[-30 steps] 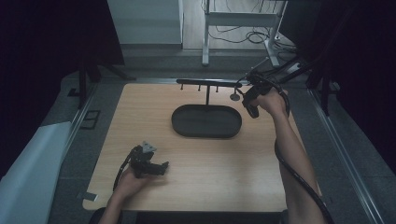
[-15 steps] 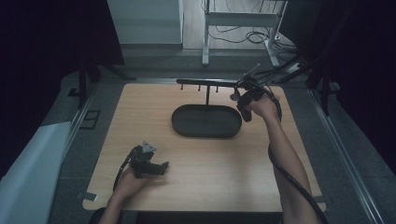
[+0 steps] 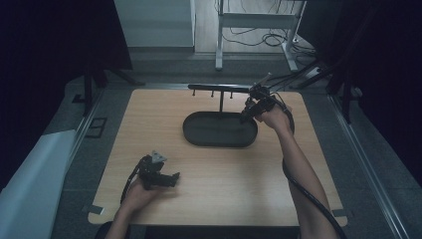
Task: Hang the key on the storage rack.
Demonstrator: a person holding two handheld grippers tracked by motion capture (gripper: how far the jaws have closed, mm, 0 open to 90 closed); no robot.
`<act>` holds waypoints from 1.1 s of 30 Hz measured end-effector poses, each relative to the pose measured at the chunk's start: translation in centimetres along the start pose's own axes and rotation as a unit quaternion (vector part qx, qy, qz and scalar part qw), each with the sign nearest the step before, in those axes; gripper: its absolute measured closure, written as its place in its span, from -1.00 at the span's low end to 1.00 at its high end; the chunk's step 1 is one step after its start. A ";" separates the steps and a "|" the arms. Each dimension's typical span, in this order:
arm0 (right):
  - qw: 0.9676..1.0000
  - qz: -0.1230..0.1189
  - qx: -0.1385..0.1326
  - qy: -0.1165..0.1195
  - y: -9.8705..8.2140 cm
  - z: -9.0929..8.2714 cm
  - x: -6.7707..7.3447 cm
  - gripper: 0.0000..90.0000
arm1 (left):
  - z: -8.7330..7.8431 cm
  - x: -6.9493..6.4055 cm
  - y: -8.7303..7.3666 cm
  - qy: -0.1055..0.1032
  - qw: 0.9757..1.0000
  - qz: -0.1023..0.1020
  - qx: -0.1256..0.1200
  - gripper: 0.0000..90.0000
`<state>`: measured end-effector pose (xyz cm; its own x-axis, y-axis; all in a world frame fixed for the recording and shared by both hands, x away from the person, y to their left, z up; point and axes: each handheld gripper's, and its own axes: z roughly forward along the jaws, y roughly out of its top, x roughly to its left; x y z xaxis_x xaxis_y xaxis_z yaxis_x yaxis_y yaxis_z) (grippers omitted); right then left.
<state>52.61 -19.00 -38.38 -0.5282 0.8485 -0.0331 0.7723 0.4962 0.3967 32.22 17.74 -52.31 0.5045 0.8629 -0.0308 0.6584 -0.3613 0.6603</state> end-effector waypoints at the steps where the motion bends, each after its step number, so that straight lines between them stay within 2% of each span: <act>1: 1.000 -0.003 -0.002 0.002 -0.1 0.0 0.0 -0.20 | 0.0 0.0 0.0 0.000 1.000 0.000 0.000 -1.00; 3: 1.000 -0.009 -0.009 0.004 -0.2 -0.1 0.1 -0.29 | 0.0 0.0 0.0 0.000 1.000 0.000 0.000 -1.00; 17: 1.000 -0.024 -0.012 0.012 -1.0 -0.6 0.2 -0.46 | 0.0 0.0 0.0 0.000 1.000 0.000 0.000 -1.00; 24: 0.999 -0.031 -0.016 0.021 -1.3 -0.9 0.6 -0.69 | 0.0 0.0 0.0 0.000 1.000 0.001 0.000 -1.00; 25: 0.999 -0.039 -0.020 0.020 -1.5 -1.1 0.8 -0.70 | 0.0 0.0 0.0 0.000 1.000 0.001 0.000 -1.00; 33: 0.998 -0.049 -0.036 0.025 -2.2 -2.1 1.1 -0.71 | 0.0 0.0 0.0 0.000 1.000 0.001 0.001 -1.00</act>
<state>49.60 -19.59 -37.38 -0.6175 0.7860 -0.0297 0.6901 0.5595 0.4590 32.23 17.77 -52.29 0.5061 0.8619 -0.0304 0.6585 -0.3635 0.6590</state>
